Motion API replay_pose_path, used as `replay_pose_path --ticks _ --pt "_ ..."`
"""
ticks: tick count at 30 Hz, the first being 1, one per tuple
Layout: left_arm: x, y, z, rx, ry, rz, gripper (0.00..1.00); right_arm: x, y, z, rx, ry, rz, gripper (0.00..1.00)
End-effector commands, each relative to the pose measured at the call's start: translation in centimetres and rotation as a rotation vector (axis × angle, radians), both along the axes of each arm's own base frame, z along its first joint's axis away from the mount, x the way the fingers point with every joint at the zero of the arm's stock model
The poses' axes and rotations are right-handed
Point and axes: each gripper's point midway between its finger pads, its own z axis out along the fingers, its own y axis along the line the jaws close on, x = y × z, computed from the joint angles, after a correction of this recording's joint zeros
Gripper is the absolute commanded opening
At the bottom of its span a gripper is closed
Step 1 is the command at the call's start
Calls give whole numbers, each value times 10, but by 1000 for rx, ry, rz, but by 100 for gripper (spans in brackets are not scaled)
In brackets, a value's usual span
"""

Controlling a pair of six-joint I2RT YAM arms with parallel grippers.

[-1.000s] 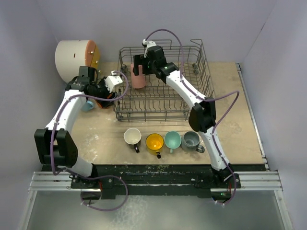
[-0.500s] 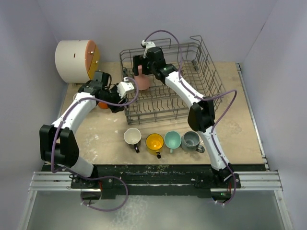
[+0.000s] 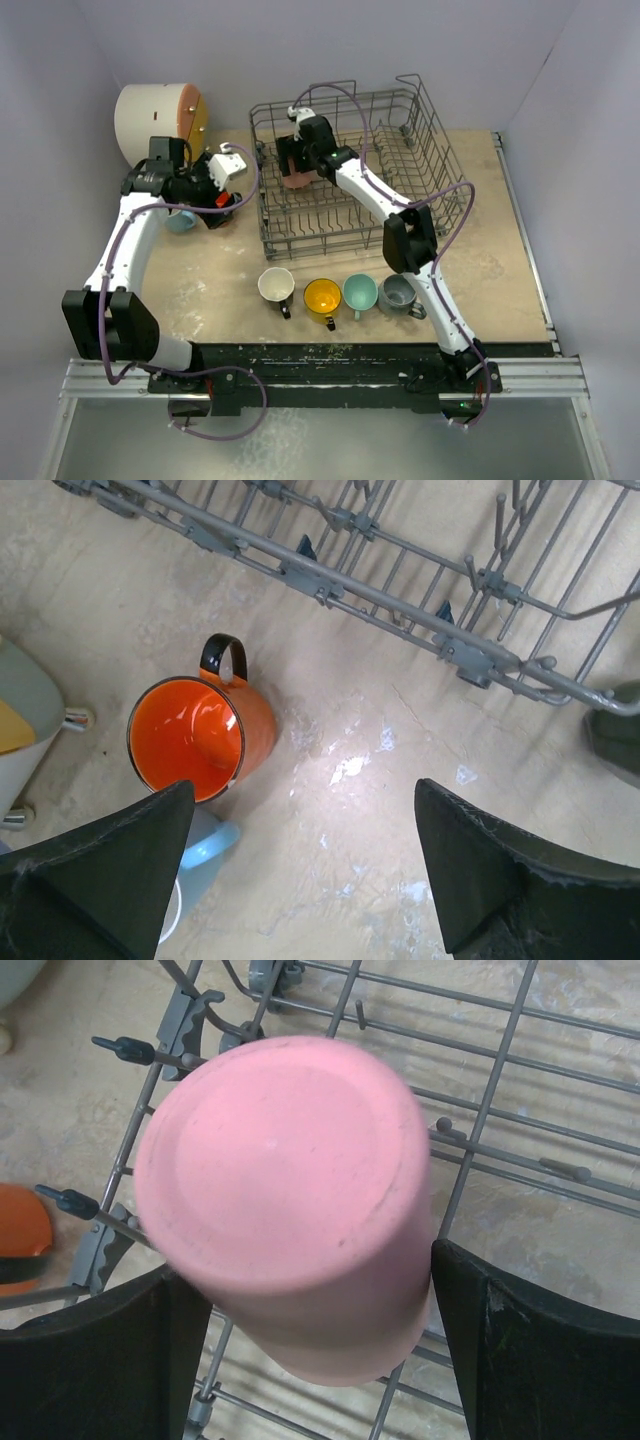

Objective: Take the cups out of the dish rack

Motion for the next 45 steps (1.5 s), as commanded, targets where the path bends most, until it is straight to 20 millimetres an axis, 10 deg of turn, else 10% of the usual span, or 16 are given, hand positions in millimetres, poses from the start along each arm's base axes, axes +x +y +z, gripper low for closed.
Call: replay_pose_path --ticks 1,11,25,35,45 --pt "-10 -1 8 -12 3 -52 93 9 15 47 60 -124 33 86" --pt "-10 -3 8 -17 -9 -72 92 10 25 75 80 -215 49 61" --pt "-1 -17 38 -58 -165 -155 98 -18 7 258 224 -508 14 46" --pt "-4 -33 107 -61 -495 -290 99 -102 -20 319 439 -332 39 45" --pt "-51 -70 139 33 -745 -530 97 -204 -33 312 734 -91 142 38"
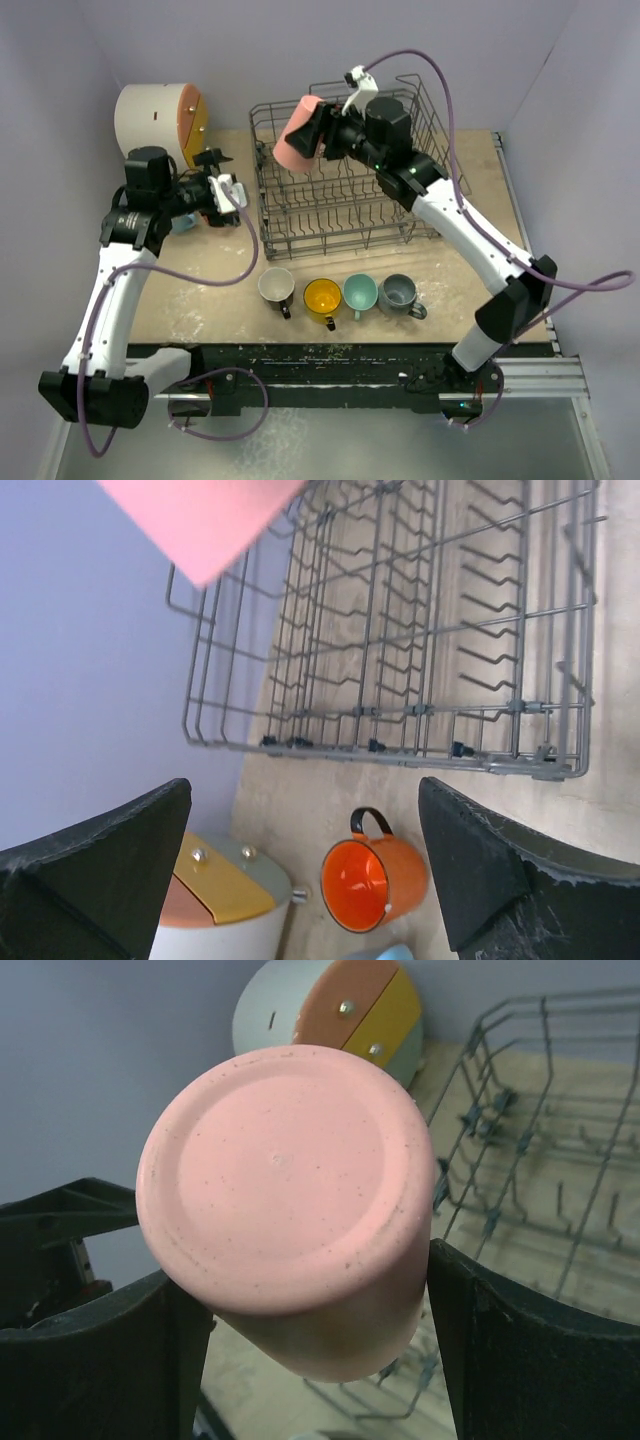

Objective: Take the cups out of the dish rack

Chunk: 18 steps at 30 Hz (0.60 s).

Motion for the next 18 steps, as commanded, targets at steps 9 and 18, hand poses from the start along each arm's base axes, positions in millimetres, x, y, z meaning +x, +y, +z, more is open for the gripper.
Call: replay_pose_path --ticks 9,18 --pt "-56 -30 31 81 -395 -207 93 -96 37 2 526 335 334 23" --pt "-62 -31 29 106 -437 -238 88 -128 57 -2 674 449 447 22"
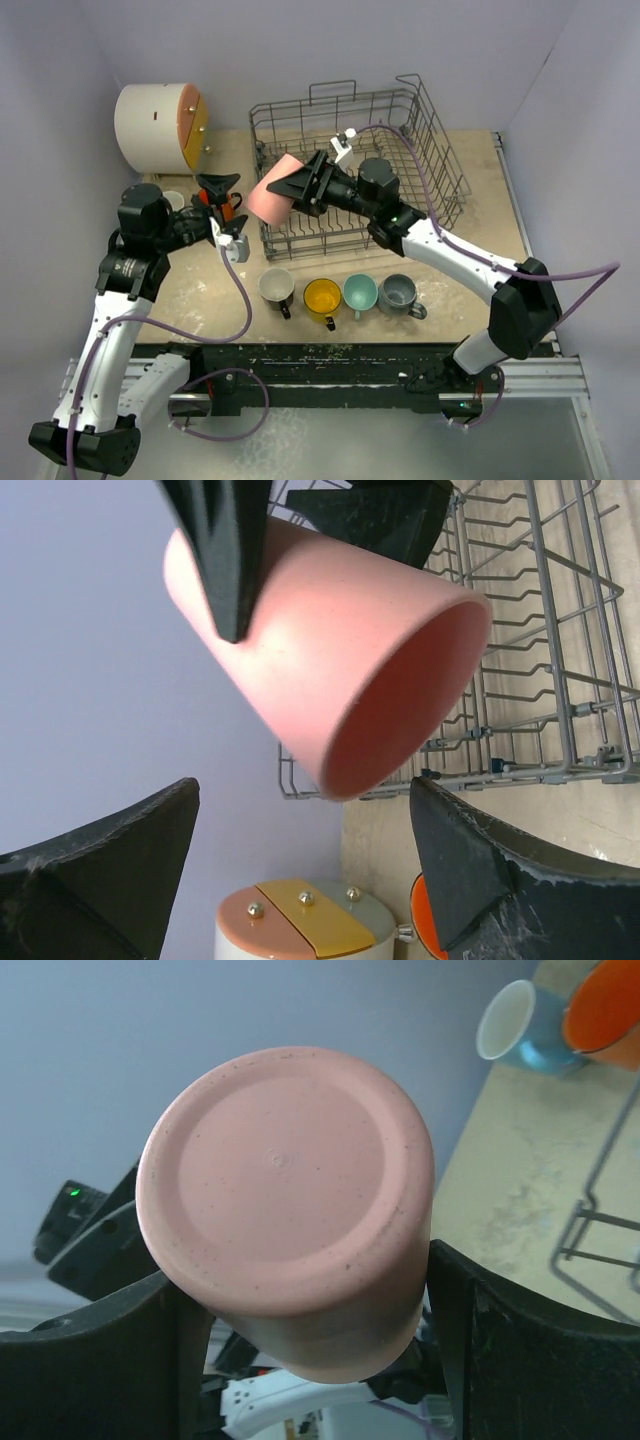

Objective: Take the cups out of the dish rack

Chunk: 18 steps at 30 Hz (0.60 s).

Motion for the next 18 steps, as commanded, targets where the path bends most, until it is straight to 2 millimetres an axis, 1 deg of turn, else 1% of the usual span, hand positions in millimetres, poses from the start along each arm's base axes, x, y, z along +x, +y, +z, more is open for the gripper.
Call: replay_pose_path --ticks 1,3,8,10,13,15,18 --pt "-4 -8 10 7 -80 -62 87 -29 8 62 218 -56 86 21" --pt "-3 -9 12 -2 -84 -61 83 -35 13 62 233 -44 101 20" --pt "-2 -11 22 -34 -103 -59 66 -40 16 56 231 -16 80 18" --pt "-3 -12 26 -50 -103 -63 63 -41 18 53 228 -10 79 18" --pt "-8 -14 29 -63 -88 -74 62 -43 24 51 233 -4 83 18" --pt "-13 -15 27 -62 -66 -81 63 -43 26 50 235 -3 85 18" --pt "-23 -15 22 -44 -29 -97 70 -42 26 51 239 -8 77 18"
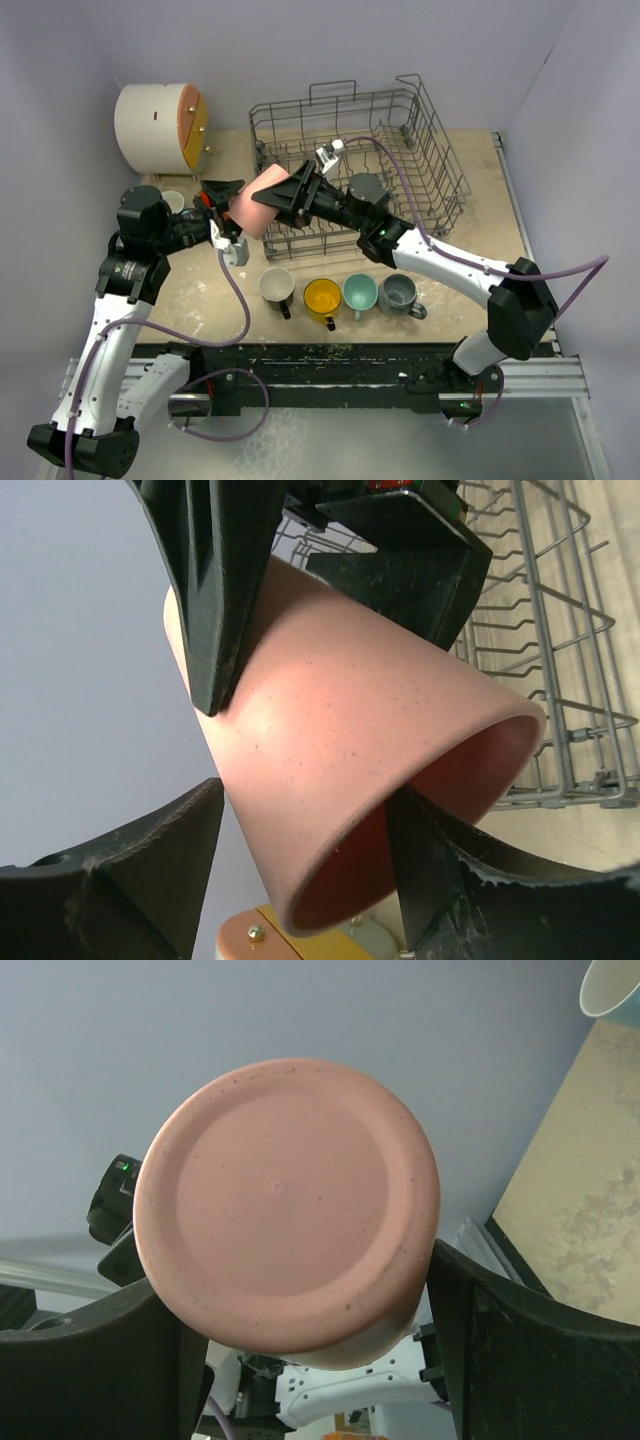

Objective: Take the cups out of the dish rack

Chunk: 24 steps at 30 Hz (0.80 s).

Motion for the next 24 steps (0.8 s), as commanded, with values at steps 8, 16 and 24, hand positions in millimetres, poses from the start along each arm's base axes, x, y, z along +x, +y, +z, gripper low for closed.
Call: replay_pose_path --ticks 8,16,24 --pt "-21 -4 26 -37 -69 -42 44 -16 5 31 96 -48 35 21" --pt "-12 -2 29 -73 -91 -7 0 -28 4 15 59 -22 82 51" --pt "17 22 19 -64 98 192 0 20 -76 -23 -217 -45 -158 91"
